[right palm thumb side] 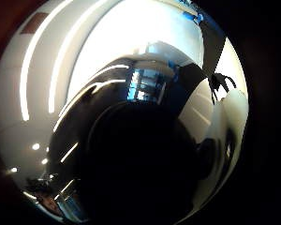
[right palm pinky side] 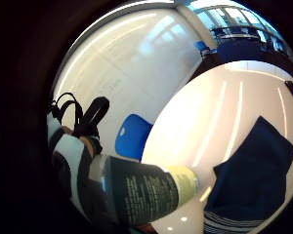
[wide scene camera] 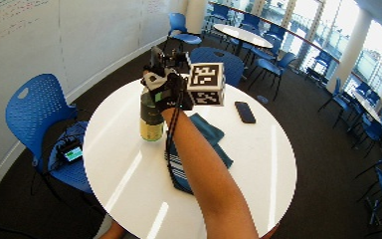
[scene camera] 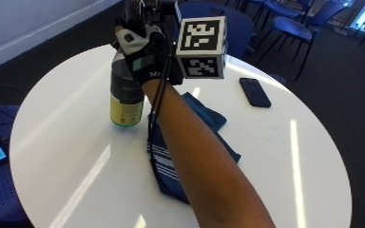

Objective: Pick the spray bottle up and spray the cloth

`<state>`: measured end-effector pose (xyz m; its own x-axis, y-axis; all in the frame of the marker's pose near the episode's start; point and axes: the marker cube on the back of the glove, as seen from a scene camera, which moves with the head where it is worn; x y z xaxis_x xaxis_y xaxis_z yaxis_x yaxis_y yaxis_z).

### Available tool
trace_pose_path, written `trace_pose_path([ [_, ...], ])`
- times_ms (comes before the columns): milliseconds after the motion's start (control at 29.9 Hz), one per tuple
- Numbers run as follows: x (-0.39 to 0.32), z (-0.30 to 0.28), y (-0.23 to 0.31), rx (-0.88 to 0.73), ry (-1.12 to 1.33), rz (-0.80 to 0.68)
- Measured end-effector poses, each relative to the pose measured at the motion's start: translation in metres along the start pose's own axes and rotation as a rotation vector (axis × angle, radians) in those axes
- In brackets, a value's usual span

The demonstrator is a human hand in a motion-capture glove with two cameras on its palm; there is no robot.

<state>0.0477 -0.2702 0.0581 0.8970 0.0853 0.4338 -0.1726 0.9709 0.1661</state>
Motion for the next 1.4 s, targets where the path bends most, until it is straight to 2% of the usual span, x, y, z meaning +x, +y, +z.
trace_pose_path([
  [435,0.022,0.019,-0.001,0.012,0.038,0.014],
  [1037,0.009,0.019,-0.012,0.006,0.064,-0.025],
  [1405,0.013,0.018,-0.006,-0.020,0.061,-0.001],
])
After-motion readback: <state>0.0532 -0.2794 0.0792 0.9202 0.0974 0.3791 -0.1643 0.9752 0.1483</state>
